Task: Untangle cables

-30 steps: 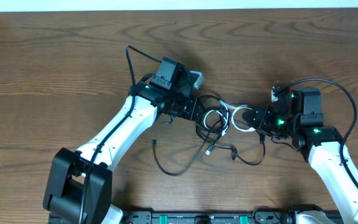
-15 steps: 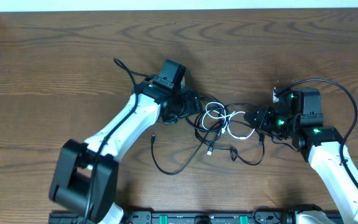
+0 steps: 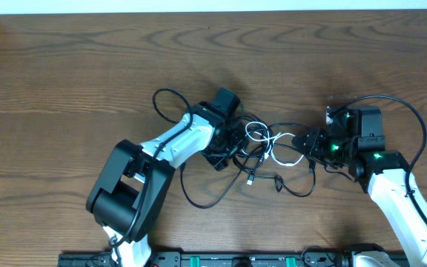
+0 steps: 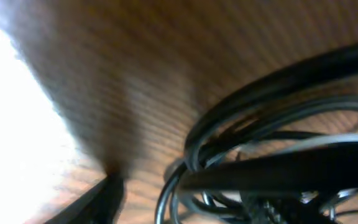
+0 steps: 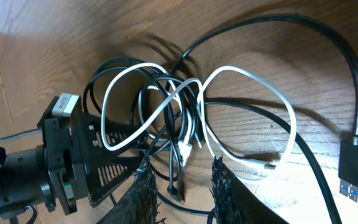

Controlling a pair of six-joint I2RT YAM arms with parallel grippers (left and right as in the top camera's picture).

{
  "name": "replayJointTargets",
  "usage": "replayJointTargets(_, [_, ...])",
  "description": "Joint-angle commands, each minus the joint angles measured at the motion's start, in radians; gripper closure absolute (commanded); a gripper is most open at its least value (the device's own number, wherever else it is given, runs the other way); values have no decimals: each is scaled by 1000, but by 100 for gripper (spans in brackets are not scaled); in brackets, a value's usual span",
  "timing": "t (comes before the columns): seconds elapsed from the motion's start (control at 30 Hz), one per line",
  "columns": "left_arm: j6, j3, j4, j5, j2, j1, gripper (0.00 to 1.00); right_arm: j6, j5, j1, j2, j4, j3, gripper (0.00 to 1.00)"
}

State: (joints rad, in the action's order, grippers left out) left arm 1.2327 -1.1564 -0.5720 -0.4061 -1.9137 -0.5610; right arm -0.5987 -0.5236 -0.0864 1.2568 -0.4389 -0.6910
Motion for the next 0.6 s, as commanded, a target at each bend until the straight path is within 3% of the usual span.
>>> replayJointTargets(0.0, [155, 7, -3, 15, -59, -4, 56, 21, 3, -7, 5, -11, -15, 72])
replayJointTargets(0.1, [150, 7, -3, 34, -84, -4, 92, 25, 18, -7, 5, -31, -15, 72])
replayJointTargets(0.3, [-54, 7, 27, 117, -79, -1, 92, 39, 24, -7, 5, -68, -15, 72])
replayJointTargets(0.43, [-310, 2, 94, 116, -44, 11, 93, 64, 7, -7, 5, -72, -15, 80])
replayJointTargets(0.57, [-531, -4, 142, 116, 14, 14, 93, 146, -101, -7, 5, -55, -15, 80])
